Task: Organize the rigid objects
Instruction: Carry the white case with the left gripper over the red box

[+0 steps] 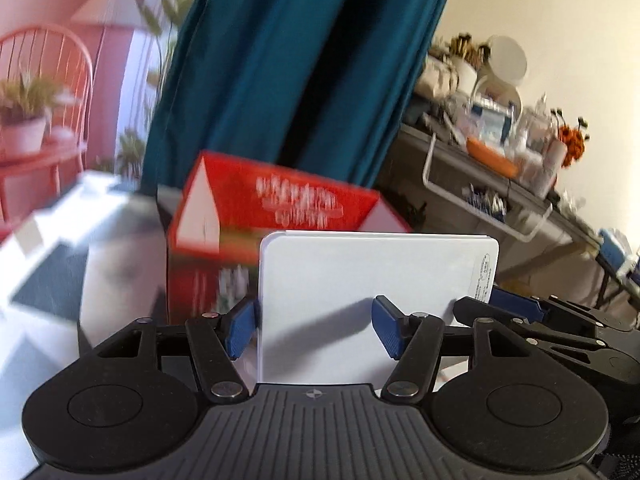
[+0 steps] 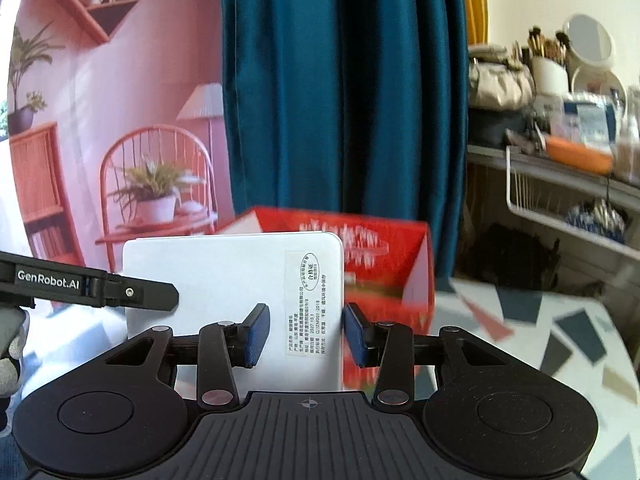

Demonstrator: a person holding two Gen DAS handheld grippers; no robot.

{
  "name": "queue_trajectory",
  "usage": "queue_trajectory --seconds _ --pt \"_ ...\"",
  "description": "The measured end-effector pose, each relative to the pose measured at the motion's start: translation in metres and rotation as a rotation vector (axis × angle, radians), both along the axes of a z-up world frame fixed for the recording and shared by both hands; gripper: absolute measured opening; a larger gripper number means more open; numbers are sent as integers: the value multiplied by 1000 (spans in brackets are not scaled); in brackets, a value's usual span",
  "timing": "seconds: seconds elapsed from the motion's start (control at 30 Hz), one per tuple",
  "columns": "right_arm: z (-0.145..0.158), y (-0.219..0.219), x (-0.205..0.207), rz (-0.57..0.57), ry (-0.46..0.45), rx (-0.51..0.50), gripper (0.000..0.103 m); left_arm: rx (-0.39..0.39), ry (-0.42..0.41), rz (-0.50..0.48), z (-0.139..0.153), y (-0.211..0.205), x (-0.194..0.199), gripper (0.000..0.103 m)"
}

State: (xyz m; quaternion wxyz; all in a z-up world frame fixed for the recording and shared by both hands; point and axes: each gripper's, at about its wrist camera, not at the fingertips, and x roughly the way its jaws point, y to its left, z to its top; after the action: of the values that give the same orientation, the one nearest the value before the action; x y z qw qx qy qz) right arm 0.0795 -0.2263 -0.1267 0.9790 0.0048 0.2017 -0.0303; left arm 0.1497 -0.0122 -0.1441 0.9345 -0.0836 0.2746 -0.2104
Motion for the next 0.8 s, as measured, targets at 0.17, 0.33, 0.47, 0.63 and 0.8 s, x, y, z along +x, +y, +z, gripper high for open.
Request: queue_trajectory --seconds 0.17,0.33,0.47,0.63,0.8 --pt "35 -7 41 9 -57 -19 38 -29 -64 26 32 0 36 65" --pt "47 -19 85 19 -82 -65 38 -35 -76 38 47 -7 75 65" --pt "36 -36 118 -4 -47 -25 38 -26 -47 29 41 -15 106 65" --pt "10 -54 150 -47 39 39 38 11 27 9 13 -23 137 65" --pt "-22 -70 172 -97 145 125 37 56 116 -13 -13 -28 162 65"
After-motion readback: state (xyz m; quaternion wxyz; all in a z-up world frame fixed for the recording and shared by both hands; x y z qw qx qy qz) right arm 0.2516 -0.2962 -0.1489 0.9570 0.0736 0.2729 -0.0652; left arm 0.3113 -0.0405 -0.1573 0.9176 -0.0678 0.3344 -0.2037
